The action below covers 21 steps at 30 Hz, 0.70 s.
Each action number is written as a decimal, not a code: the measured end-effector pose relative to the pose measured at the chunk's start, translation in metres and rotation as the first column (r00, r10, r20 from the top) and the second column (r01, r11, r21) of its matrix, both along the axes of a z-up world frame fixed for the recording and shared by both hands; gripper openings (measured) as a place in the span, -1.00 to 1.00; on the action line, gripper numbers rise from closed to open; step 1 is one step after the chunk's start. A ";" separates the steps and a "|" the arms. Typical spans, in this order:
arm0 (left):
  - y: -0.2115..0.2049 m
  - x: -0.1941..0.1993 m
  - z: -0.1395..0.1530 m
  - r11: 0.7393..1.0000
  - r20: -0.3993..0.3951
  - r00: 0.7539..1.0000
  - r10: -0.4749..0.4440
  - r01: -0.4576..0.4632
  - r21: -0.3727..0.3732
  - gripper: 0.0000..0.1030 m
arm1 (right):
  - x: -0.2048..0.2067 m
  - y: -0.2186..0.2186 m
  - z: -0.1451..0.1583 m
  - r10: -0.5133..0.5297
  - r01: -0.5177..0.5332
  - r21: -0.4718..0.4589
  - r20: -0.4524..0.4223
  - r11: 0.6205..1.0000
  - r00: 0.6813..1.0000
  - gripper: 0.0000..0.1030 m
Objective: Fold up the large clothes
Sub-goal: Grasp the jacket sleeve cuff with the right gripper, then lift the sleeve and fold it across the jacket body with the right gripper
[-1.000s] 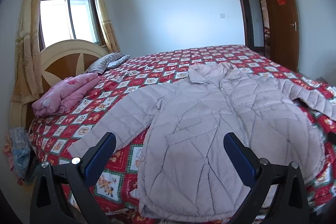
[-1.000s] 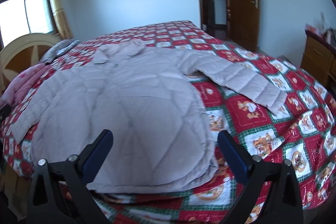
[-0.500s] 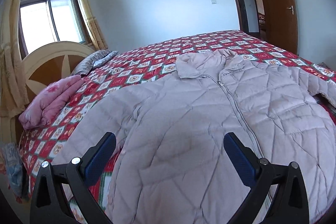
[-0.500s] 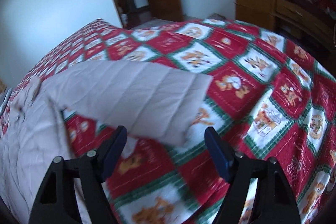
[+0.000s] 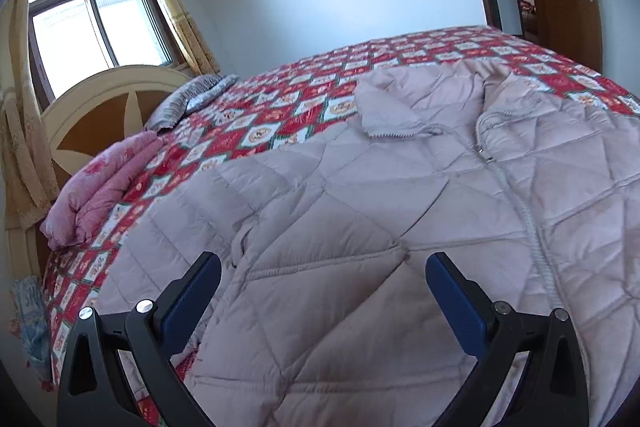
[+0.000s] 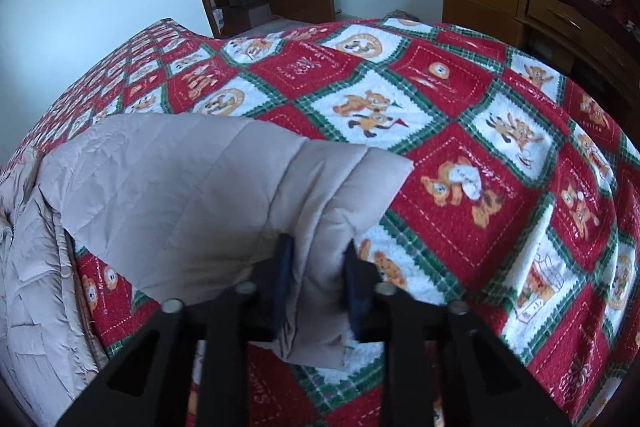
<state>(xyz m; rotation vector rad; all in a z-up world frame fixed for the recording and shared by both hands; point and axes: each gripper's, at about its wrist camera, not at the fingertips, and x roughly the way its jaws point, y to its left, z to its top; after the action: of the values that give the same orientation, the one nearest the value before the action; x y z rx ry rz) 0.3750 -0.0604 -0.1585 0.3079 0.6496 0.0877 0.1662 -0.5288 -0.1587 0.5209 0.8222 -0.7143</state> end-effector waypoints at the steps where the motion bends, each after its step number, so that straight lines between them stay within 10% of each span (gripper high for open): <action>1: 0.003 0.005 -0.003 1.000 -0.016 1.000 0.007 -0.007 -0.008 0.98 | 0.000 0.000 0.001 0.003 -0.003 0.000 0.005 1.000 1.000 -0.73; 12: 0.018 0.047 0.007 0.997 -0.023 0.998 0.061 -0.062 -0.041 0.98 | 0.048 0.032 0.051 0.127 -0.120 -0.229 0.015 0.966 0.992 -0.82; 21: 0.027 0.061 0.007 0.997 -0.010 0.997 0.082 -0.082 -0.003 0.98 | 0.125 0.131 0.097 0.398 -0.361 -0.400 0.011 0.842 0.917 -0.84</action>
<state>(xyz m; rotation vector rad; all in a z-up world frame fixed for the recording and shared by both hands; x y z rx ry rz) 0.4357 -0.0330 -0.1514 0.2787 0.6726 0.1639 0.2913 -0.3981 -0.0619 0.0206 0.6438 -0.4608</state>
